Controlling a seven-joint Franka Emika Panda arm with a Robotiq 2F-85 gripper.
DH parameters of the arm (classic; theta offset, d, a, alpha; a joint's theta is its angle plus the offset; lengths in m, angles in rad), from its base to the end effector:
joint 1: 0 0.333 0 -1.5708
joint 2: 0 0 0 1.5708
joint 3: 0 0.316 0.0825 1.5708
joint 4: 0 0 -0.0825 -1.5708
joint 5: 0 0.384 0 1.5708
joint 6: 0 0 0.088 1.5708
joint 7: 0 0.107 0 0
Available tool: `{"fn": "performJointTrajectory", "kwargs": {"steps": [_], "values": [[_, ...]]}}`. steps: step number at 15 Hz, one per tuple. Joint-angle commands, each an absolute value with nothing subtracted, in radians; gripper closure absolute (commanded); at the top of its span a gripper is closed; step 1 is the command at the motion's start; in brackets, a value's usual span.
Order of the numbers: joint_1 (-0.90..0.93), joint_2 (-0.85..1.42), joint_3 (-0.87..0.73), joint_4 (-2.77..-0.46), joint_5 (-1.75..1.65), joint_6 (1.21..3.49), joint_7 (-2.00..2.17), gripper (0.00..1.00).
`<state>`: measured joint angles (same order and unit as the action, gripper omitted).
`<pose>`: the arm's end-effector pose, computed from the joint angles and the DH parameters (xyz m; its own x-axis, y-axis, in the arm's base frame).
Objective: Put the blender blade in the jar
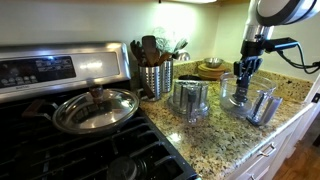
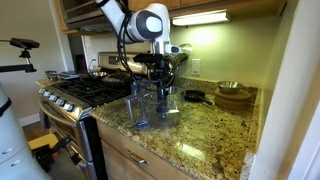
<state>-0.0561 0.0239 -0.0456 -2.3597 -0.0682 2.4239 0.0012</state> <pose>0.5035 -0.0517 0.3214 0.9979 -0.0514 0.0391 -0.0532 -0.9974 0.0479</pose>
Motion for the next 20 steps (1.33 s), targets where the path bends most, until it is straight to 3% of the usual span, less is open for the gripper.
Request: {"fn": "performJointTrajectory", "kwargs": {"steps": [1, 20], "values": [[-0.061, 0.033, -0.055, -2.369, -0.046, 2.462, -0.016, 0.79], [-0.067, 0.074, -0.067, -2.408, 0.128, 2.541, -0.116, 0.79]]}}
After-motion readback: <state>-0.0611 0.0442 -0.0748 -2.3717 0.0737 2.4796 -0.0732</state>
